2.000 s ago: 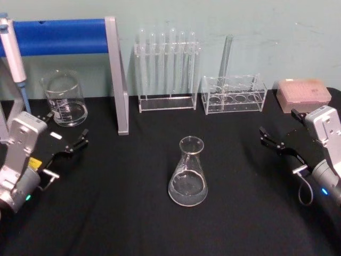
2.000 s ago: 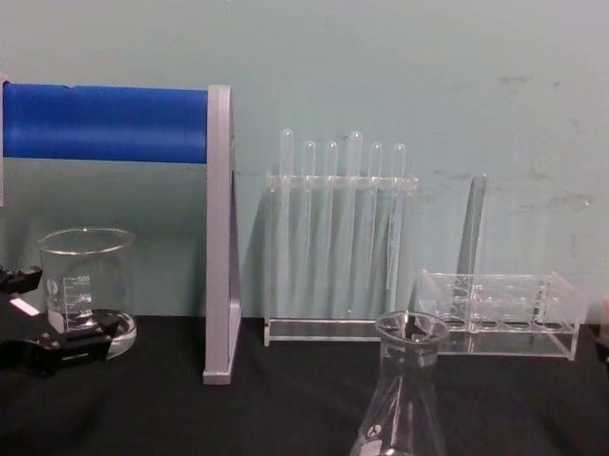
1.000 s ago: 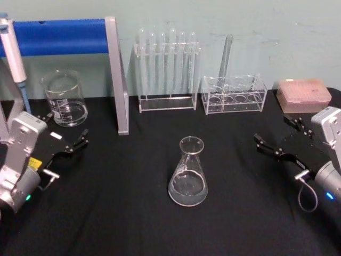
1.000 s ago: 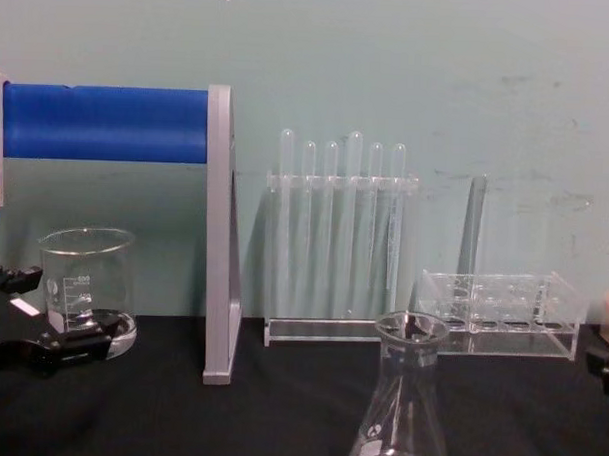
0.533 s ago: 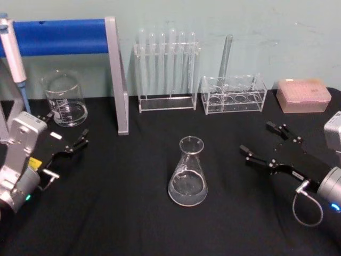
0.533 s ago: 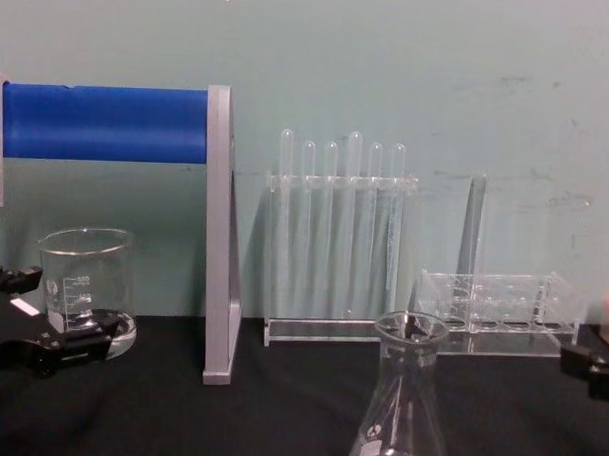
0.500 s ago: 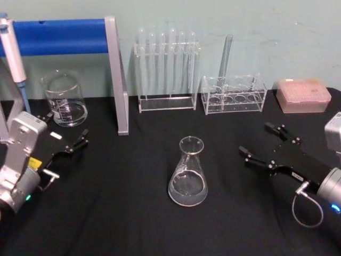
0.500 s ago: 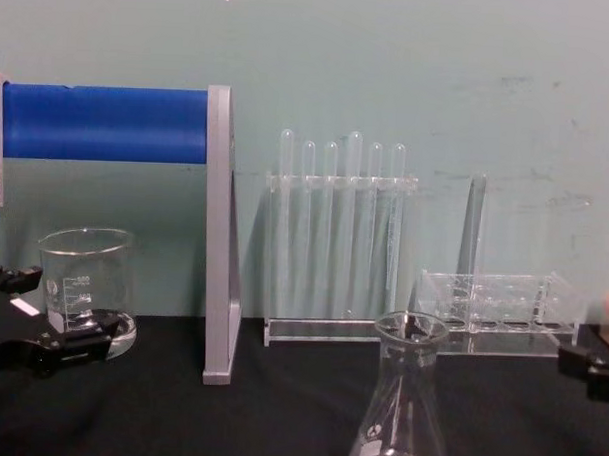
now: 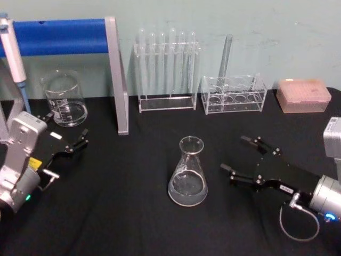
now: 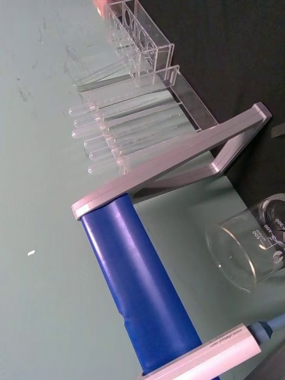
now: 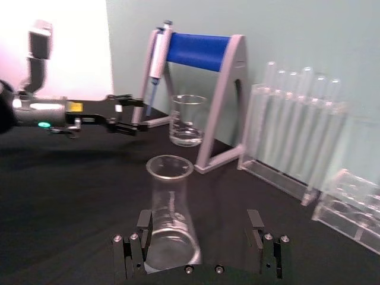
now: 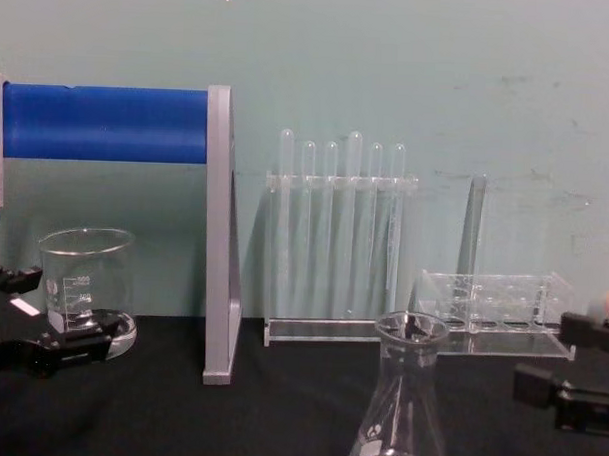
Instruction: Grasp the erlenmeyer flask with one hand, shake it three times, then place it back.
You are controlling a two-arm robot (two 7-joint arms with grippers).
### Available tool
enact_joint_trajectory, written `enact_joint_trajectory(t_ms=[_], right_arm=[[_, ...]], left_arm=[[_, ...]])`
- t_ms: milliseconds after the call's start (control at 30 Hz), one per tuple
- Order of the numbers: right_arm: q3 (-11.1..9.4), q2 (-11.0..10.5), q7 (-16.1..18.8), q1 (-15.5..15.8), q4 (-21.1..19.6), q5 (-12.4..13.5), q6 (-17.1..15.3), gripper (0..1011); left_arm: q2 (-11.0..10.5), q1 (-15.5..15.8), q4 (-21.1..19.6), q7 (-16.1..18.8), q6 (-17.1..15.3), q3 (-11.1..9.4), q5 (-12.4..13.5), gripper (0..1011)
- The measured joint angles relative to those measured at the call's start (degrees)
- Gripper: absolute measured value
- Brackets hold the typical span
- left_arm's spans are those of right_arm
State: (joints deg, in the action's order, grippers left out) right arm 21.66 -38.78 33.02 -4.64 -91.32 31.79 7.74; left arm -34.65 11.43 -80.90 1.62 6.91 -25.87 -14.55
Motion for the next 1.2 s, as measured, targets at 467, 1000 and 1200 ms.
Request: enact_joint_trajectory(t_ms=[467,1000,1200], right_arm=[[2.62,3.0,7.3,-4.23,4.2,1.66,-1.93,1000],[6.54,6.72,10.06,-10.73,10.98,0.5,-1.68,1000],[7.65,7.89,10.64,-12.56,12.96,0.01,-1.46,1000]], left_arm=[[0.0,0.0,0.0,0.0,0.0,0.0,0.0,1001],[0.0,0.0,0.0,0.0,0.0,0.0,0.0,1001],[0.0,0.0,0.0,0.0,0.0,0.0,0.0,1001]])
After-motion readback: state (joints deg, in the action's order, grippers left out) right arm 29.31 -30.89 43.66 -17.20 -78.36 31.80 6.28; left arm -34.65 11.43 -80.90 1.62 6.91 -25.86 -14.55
